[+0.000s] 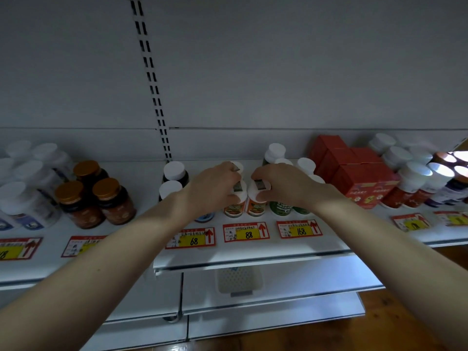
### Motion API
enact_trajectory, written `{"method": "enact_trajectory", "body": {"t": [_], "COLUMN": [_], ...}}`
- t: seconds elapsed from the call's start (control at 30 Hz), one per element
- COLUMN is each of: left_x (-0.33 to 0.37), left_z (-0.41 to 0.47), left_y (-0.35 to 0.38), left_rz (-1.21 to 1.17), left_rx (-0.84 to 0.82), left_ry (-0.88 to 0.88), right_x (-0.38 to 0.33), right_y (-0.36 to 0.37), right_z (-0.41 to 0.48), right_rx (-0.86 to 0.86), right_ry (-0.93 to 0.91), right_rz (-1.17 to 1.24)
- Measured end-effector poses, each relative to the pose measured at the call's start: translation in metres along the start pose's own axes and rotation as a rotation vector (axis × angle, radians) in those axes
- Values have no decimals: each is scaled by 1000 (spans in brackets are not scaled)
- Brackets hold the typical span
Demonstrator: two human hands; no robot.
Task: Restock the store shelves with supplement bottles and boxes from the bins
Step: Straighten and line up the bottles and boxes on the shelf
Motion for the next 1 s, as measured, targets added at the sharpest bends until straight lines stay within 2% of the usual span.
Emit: {"method": "enact_trajectory", "body": {"t": [0.2, 0.4, 0.83, 0.9, 1.0], "left_x": [-30, -42, -43, -49, -61], "left_z": [10, 37, 40, 34, 9], "left_y": [-50, -13, -9, -25, -64], "left_rz": [-98, -222, -232, -217, -178], "left_rx": [241, 13, 2, 85, 359], "left_ry": [-71, -116, -127, -169, -216], "right_x": [7, 7, 4, -4, -28], "right_y": [-4, -3, -8, -16, -23], "right_z": [-3, -6, -11, -15, -23], "right_rx": [-20, -9, 47, 97, 99], "right_ry": [31, 18, -2, -36, -117], "right_rz": [10, -12, -16, 34, 170]}}
Point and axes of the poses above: each hand's wrist, its own z-axis towards the middle knuckle, its own y-axis out of the palm, x = y × z, the point moved 9 cm from there along z, towards the middle knuckle, and after that the axes turned 13 degrees about y, right-handed, at the moved point
